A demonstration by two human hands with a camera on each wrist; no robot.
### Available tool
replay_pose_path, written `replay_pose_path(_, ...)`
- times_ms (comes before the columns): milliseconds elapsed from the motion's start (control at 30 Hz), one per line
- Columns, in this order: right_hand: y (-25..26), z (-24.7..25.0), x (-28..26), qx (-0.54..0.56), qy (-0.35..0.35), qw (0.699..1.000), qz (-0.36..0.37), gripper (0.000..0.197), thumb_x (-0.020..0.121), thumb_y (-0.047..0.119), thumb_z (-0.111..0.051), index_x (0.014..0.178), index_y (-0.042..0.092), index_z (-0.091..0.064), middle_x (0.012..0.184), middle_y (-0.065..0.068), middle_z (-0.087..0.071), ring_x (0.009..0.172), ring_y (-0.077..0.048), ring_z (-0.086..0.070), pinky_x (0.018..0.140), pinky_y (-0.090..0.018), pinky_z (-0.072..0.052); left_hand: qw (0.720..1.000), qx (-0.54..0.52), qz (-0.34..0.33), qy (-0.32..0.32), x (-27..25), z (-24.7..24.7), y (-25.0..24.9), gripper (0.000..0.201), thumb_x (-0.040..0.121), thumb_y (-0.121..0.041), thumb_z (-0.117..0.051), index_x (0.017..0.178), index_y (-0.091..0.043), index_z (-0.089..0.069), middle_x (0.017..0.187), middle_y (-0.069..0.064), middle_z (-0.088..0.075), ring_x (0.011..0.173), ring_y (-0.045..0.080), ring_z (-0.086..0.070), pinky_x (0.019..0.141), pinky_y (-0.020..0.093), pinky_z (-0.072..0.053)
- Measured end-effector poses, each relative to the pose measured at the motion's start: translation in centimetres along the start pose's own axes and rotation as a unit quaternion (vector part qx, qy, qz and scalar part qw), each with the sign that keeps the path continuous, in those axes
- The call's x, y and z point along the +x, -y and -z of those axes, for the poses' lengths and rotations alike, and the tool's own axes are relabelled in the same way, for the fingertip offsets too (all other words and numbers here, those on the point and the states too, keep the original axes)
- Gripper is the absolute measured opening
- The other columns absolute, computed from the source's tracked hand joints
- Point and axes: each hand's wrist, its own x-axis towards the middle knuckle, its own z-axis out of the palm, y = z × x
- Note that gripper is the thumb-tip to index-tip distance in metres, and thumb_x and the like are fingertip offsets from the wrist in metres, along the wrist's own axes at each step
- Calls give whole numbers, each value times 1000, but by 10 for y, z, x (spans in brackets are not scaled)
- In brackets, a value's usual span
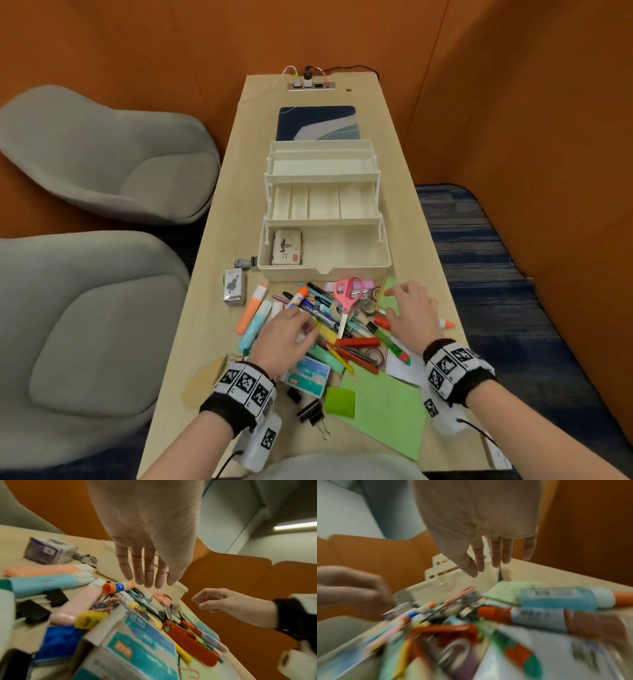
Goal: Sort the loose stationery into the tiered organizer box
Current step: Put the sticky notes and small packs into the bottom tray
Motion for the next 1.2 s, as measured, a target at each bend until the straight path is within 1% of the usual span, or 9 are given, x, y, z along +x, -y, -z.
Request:
replay_pose_path(100,10,-12,-56,-2,100,994,35,23,87,39,-53,107,28,-50,110,5,-44,108,-18,-43,91,-37,-37,999,23,-29,37,4,-12,-10,27,93,-39,-50,113,-23,-58,112,-6,-50,107,9,-43,89,25,-37)
replay_pose_path(233,-1,-30,-93,-59,203,977,-27,57,72,58,-62,116,28,-42,115,3,-43,109,-19,-44,87,-35,-35,997,23,-54,54,15,-20,-25,27,95,-35,-49,117,-22,-57,117,-2,-50,110,14,-46,94,29,-40)
replay_pose_path(500,-2,-39,-92,-94,209,972,-52,66,69,56,-69,116,19,-41,117,0,-41,110,-22,-42,85,-36,-37,995,18,-77,65,23,-24,-41,24,95,-30,-49,115,-19,-58,113,-1,-49,103,16,-51,88,33,-45)
replay_pose_path(600,-2,-43,-94,-44,215,974,-56,64,68,51,-74,113,19,-40,116,1,-42,105,-20,-44,76,-34,-40,996,10,-70,60,21,-23,-39,24,95,-30,-49,115,-20,-58,114,-2,-49,97,14,-52,85,32,-46)
replay_pose_path(700,-3,-43,-92,-5,241,969,-53,65,68,48,-76,115,20,-40,117,-1,-44,105,-20,-45,79,-33,-44,997,-1,-59,52,19,-21,-35,23,95,-30,-49,115,-22,-58,113,-4,-50,87,9,-51,82,27,-45)
replay_pose_path(867,0,-42,-86,-4,258,964,-69,67,67,42,-79,115,14,-41,122,-7,-37,110,-24,-45,82,-32,-42,996,6,-66,51,14,-20,-33,23,95,-30,-50,114,-22,-57,113,-4,-49,101,12,-51,85,27,-43)
replay_pose_path(967,4,-41,-85,-7,271,960,-74,64,73,37,-74,120,13,-38,123,-7,-48,109,-25,-52,80,-31,-44,996,15,-62,57,14,-21,-34,24,95,-31,-49,116,-23,-57,113,-3,-49,103,13,-51,87,30,-44)
replay_pose_path(1067,5,-32,-81,30,297,951,-85,48,77,31,-70,110,21,-38,109,-2,-57,101,-22,-57,78,-28,-42,996,17,-60,66,15,-20,-35,25,95,-32,-49,118,-24,-56,113,-4,-50,103,13,-51,87,31,-45)
replay_pose_path(1200,1,-6,-66,126,301,942,-82,31,78,22,-72,99,21,-50,93,7,-47,92,-15,-48,63,-18,-36,997,-3,-65,47,17,-19,-36,23,96,-32,-47,116,-23,-55,109,-6,-53,104,12,-50,88,29,-44)
